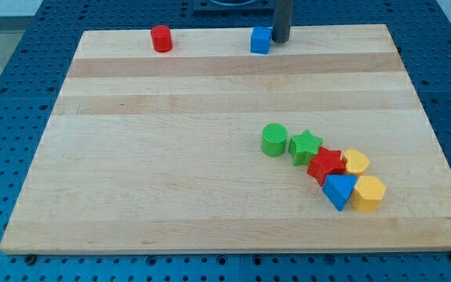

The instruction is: Push the blue cube slightly to the left

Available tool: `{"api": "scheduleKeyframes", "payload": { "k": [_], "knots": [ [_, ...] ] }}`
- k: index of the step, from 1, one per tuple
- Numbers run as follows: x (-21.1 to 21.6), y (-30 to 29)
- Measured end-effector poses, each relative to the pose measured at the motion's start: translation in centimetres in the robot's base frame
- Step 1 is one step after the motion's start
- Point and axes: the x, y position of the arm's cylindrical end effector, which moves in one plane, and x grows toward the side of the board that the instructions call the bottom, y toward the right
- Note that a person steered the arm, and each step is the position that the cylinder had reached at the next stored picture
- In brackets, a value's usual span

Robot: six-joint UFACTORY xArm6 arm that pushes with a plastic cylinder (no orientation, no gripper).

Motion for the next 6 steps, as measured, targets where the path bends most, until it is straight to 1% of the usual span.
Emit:
{"api": "scheduleKeyframes", "payload": {
  "k": [1,2,3,4,5,6],
  "knots": [
    [1.7,-0.3],
    [-0.9,-3.6],
    [-2.2,-3.7],
    [-3.2,-1.6],
    [-3.8,-5.3],
    [-1.3,-6.2]
  ]
}}
